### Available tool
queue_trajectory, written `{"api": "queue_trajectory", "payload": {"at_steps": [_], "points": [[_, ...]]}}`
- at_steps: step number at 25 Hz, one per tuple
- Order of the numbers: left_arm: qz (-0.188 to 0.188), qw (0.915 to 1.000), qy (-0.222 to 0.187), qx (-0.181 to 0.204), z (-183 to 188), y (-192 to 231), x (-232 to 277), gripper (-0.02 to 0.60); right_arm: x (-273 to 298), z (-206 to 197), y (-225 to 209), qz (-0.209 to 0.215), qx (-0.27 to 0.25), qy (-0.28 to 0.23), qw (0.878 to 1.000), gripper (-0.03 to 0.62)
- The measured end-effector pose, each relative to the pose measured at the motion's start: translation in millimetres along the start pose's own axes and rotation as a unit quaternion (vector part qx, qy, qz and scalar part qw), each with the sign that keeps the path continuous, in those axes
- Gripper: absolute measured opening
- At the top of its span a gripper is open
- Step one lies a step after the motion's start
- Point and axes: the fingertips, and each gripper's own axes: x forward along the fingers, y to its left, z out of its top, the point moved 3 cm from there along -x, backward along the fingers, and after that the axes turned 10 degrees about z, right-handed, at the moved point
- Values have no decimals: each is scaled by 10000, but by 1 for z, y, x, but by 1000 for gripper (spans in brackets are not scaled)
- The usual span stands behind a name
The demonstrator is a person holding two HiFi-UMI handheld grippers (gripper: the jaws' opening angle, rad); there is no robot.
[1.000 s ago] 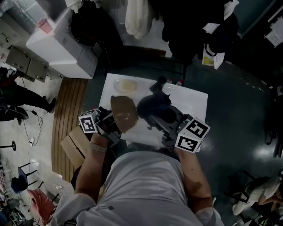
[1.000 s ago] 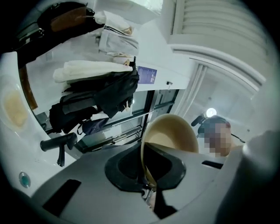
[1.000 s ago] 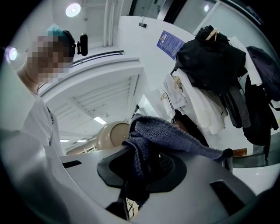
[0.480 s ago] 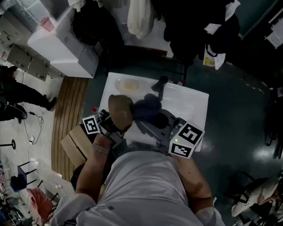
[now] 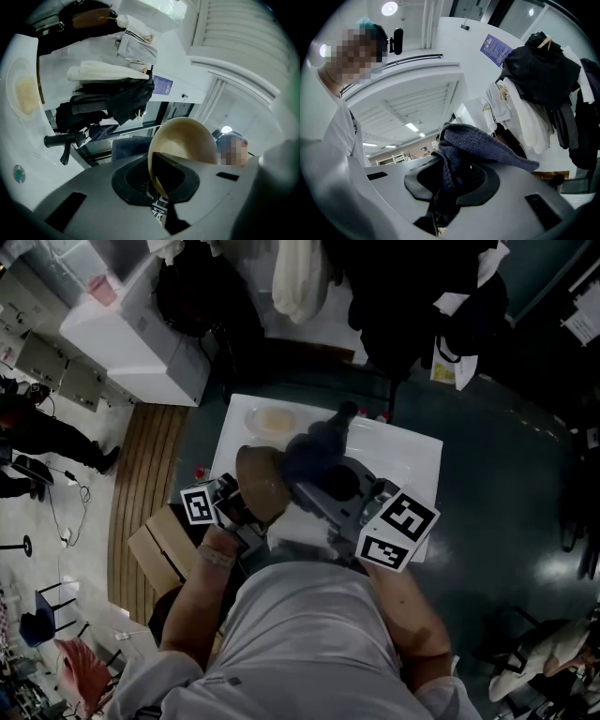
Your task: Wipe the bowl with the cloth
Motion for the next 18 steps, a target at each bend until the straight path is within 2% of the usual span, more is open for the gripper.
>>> {"api": "queue_trajectory", "payload": {"at_steps": [9, 18], "points": [[125, 9998, 74, 114, -3, -3, -2, 18, 0, -18, -31, -436, 195, 321, 9983, 83], [240, 9994, -159, 214, 9, 2, -10, 18, -7, -39, -28, -382, 406, 551, 9969, 83]]}}
